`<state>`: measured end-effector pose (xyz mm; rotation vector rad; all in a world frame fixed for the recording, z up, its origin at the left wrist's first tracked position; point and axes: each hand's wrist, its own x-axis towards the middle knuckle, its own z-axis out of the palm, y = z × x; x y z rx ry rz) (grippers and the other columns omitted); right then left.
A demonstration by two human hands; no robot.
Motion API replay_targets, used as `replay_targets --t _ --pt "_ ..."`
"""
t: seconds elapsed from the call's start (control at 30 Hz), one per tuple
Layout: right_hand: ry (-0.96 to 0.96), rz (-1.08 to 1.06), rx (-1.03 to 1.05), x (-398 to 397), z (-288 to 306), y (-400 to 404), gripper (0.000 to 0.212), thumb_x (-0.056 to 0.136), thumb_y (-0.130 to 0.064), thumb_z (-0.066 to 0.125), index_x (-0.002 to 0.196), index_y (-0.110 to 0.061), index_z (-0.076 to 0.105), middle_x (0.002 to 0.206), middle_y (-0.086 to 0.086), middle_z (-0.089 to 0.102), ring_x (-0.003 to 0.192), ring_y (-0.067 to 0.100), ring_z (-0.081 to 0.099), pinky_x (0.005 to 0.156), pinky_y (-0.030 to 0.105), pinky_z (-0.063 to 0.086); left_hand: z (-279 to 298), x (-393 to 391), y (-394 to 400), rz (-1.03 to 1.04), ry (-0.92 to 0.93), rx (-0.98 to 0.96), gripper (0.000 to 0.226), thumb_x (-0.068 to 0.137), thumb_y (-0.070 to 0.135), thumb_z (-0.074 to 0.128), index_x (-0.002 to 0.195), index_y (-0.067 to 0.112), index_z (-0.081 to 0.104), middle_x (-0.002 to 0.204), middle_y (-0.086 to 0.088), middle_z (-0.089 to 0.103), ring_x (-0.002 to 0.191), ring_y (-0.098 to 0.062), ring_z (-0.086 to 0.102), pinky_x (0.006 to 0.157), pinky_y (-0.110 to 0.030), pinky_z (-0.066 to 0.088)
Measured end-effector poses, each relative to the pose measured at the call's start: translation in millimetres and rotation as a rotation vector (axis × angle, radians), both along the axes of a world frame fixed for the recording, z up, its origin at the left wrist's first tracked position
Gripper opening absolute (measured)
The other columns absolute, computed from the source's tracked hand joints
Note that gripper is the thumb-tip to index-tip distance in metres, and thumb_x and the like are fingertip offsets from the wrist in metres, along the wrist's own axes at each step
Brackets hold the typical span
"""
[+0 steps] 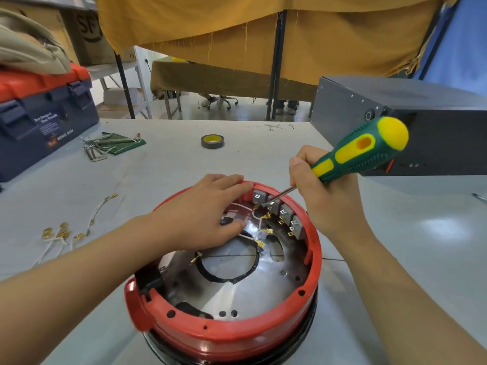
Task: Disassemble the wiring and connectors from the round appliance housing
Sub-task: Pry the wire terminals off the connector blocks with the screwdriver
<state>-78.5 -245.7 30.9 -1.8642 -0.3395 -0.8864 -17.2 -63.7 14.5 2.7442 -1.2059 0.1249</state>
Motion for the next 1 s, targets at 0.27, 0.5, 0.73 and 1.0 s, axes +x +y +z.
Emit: replay_targets --t 0.27,0.5,0.73,1.0 --pt "-0.020 0.003 -0.089 2 -4 -5 0.029 0.086 -0.008 0.048 0.058 -0.007 0.039 0.052 -0.004 0.032 0.050 0.001 0.036 0.052 0.008 0.029 7 9 -4 -0.132 0.027 -0.066 0.062 0.086 0.034 0.060 0.142 0.023 0.036 0.146 0.004 0.036 0.132 -0.010 0.030 0.103 -0.008 0.014" --pt "0.009 0.073 -0.177 2 -3 -10 0.029 0.086 -0.008 0.048 0.058 -0.009 0.038 0.052 -0.009 0.035 0.052 0.002 0.037 0.054 0.009 0.029 3 5 -13 -0.041 0.037 -0.186 0.038 0.081 0.024 0.057 0.118 0.023 0.046 0.113 0.004 0.053 0.098 -0.016 0.048 0.086 -0.033 0.042" --pt "0.052 0.108 -0.160 2 -2 -10 0.030 0.086 -0.008 0.048 0.058 -0.009 0.038 0.052 -0.009 0.037 0.053 0.002 0.036 0.054 0.011 0.030 -2 5 -12 -0.052 0.005 -0.134 0.026 0.086 0.024 0.057 0.111 0.029 0.065 0.141 0.003 0.039 0.121 -0.018 0.042 0.103 -0.031 0.033" --pt "0.075 0.025 0.052 8 -2 -9 0.033 0.081 -0.013 0.046 0.059 0.010 0.036 0.059 0.022 0.030 0.053 0.013 0.030 0.049 0.017 0.028 0 4 -13 -0.047 0.007 -0.115 0.024 0.088 0.028 0.056 0.109 0.035 0.067 0.142 0.004 0.035 0.123 -0.017 0.038 0.104 -0.034 0.033"
